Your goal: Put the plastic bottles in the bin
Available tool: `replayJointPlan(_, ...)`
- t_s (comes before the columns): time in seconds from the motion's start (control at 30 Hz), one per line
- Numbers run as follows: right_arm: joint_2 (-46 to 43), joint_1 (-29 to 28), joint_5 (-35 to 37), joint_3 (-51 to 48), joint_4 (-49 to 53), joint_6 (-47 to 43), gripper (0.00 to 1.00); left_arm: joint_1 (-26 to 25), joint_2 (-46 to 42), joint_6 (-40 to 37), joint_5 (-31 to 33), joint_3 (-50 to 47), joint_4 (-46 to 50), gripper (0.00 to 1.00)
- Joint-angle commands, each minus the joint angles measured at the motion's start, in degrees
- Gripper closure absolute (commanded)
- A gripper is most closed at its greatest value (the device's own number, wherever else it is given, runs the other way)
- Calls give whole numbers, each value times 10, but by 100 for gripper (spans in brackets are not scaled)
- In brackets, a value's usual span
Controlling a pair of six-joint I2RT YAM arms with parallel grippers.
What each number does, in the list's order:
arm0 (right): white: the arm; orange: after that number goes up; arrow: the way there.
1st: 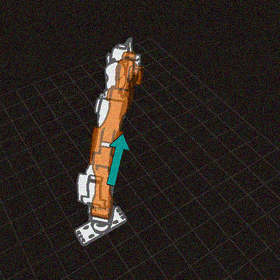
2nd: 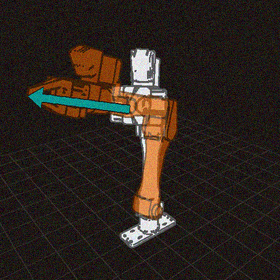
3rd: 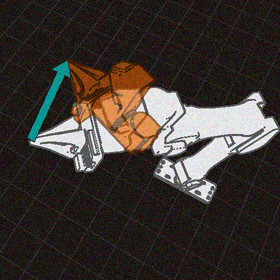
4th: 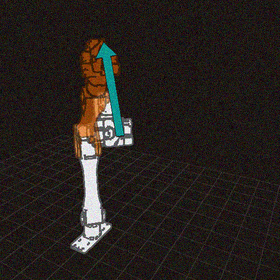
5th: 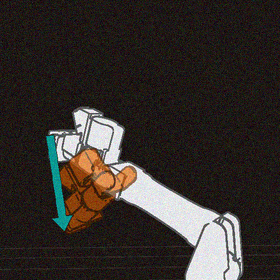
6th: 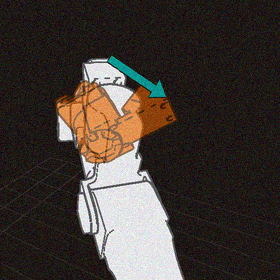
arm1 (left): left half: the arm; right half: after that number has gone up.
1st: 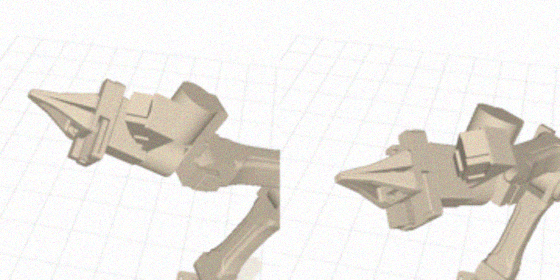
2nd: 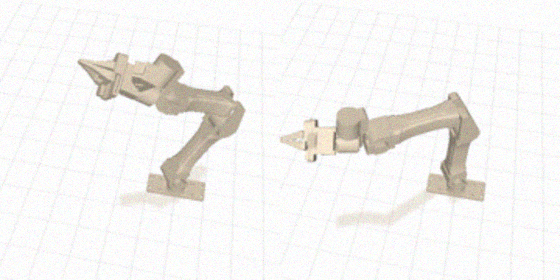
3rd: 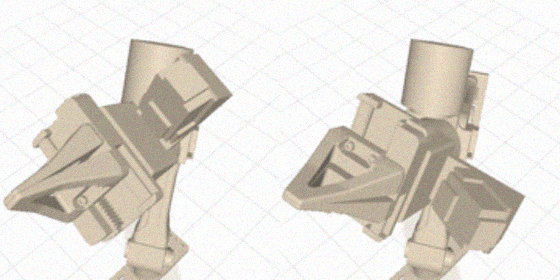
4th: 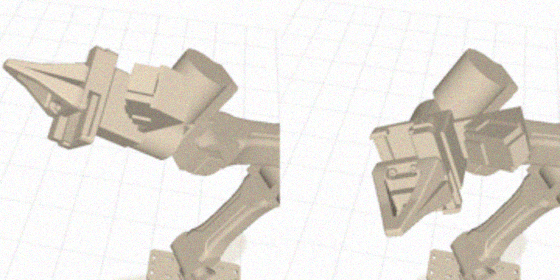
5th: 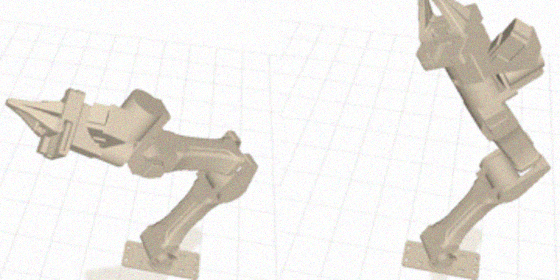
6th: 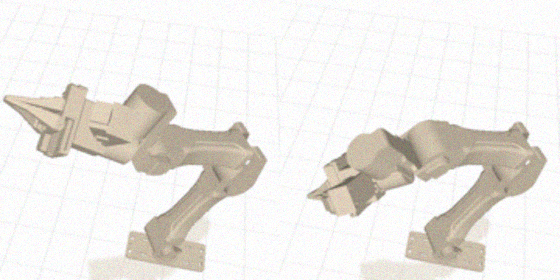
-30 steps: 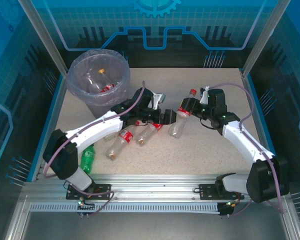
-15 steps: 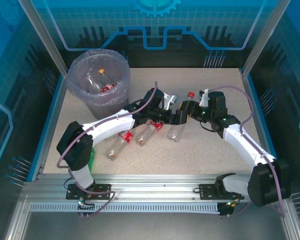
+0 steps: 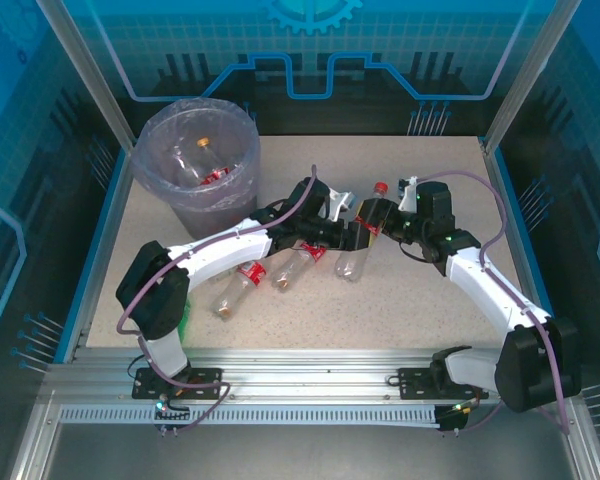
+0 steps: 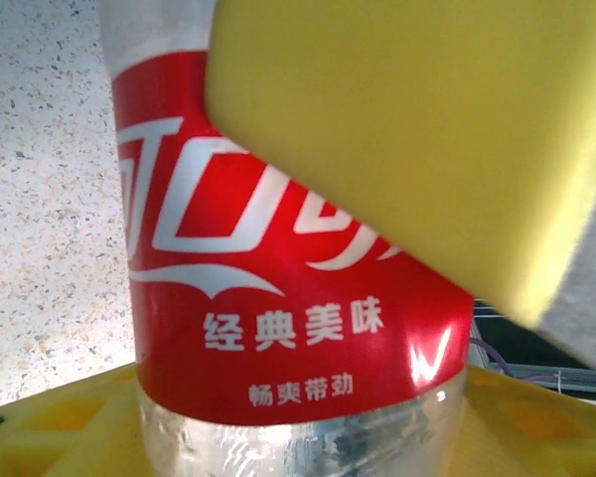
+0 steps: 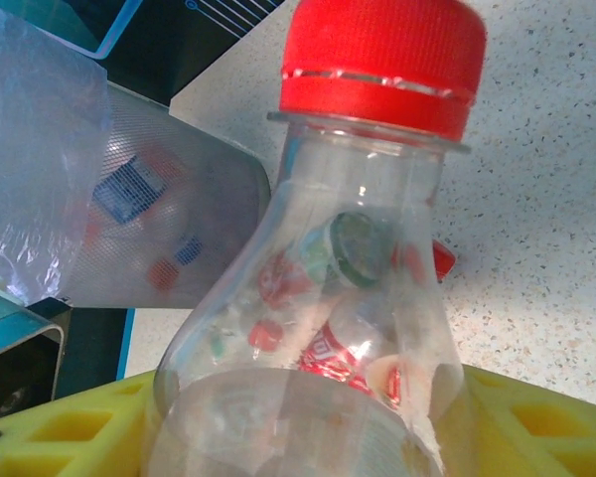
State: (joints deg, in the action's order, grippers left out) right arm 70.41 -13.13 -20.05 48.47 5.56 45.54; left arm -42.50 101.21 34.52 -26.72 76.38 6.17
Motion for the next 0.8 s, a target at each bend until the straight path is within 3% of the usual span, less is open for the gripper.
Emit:
replayJointPlan(0.0,-4,-8,11,33,30,-10,27,-3,-2,-13,-4,21,2,40)
replayJointPlan(0.17,-16,11,19,71,88,-20,14,-2,-2,-20,3,24,10,42)
replayJointPlan(0.43,-74,103,-2,86,159,-33,12,14,-17,-38,5,37,27,44)
replayJointPlan(0.63,-130,186,-37,64,207,-55,12,62,-37,-100,12,113,109,45)
replayJointPlan(0.77,-146,209,-59,43,213,-62,12,119,-47,-144,28,201,173,45)
